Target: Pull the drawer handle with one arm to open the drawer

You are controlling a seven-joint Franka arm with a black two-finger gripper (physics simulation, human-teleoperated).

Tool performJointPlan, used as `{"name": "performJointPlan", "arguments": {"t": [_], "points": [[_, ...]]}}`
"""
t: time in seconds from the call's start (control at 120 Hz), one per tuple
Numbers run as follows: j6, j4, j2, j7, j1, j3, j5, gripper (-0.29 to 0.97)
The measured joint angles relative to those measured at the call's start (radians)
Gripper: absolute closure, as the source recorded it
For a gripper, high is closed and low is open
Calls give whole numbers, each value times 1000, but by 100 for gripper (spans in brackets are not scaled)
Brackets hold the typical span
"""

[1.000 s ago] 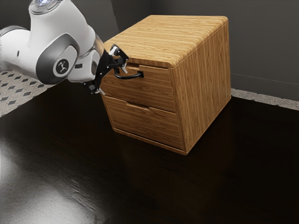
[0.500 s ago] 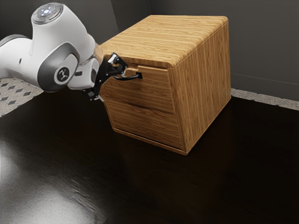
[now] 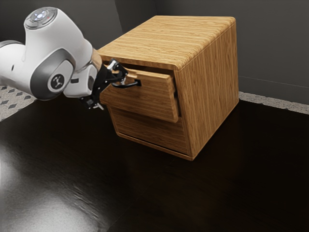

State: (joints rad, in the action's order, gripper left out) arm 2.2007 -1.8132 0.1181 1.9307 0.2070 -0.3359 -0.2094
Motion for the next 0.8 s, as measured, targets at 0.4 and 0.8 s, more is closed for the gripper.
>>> {"name": "performJointPlan", "arguments": {"t": [0.4, 0.8], "points": [[-72, -39, 73, 3, -1, 1, -4, 0], [-88, -139, 170, 1, -4, 3, -13, 1]]}}
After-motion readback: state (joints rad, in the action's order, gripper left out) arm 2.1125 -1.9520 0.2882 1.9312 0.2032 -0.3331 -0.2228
